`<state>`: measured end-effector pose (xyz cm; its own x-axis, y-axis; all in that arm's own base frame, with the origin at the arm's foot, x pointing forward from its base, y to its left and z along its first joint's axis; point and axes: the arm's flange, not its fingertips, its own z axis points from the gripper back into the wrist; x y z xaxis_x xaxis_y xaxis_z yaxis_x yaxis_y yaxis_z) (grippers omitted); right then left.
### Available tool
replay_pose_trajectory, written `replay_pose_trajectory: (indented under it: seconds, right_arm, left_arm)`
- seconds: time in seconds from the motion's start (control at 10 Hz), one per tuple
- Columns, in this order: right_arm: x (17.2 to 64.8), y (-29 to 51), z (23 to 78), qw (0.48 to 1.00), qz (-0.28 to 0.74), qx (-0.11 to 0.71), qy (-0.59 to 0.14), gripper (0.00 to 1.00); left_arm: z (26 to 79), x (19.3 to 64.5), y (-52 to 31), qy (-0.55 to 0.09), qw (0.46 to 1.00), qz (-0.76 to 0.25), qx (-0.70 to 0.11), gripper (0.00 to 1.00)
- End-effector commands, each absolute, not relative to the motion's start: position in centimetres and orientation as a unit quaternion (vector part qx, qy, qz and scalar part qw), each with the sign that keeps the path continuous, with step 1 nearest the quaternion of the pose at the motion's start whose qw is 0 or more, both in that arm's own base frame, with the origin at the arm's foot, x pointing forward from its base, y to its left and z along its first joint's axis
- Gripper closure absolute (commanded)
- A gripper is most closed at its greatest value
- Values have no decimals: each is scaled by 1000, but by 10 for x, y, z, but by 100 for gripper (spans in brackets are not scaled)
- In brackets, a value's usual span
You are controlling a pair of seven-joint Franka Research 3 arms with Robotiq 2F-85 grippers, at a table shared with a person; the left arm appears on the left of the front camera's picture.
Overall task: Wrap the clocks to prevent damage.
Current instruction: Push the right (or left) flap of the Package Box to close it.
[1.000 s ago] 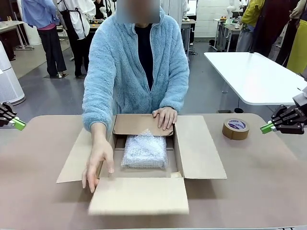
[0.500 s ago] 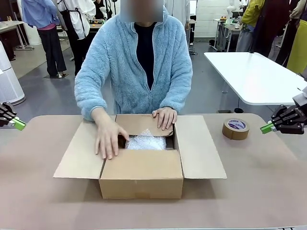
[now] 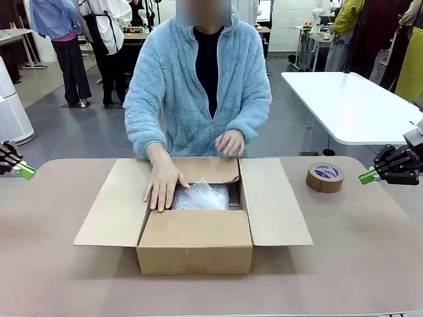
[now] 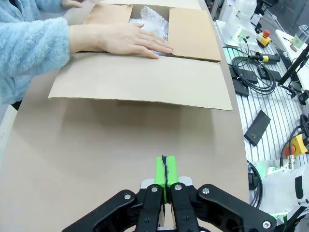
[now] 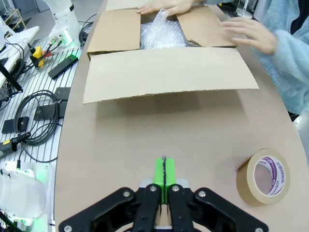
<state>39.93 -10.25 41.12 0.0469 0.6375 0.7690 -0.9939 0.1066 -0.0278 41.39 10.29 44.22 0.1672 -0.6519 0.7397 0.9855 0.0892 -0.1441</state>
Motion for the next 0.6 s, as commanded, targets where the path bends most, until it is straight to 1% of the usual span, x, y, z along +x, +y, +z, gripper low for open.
replay_pose_trajectory:
  seconds: [0.0, 0.5]
  right_arm:
    - [395, -99, 411, 667, 606, 278, -333, 99]
    - [395, -99, 411, 667, 606, 278, -333, 99]
  left_arm:
    - [443, 414, 103, -261, 689, -592, -326, 100]
    - [443, 414, 103, -261, 689, -592, -326, 100]
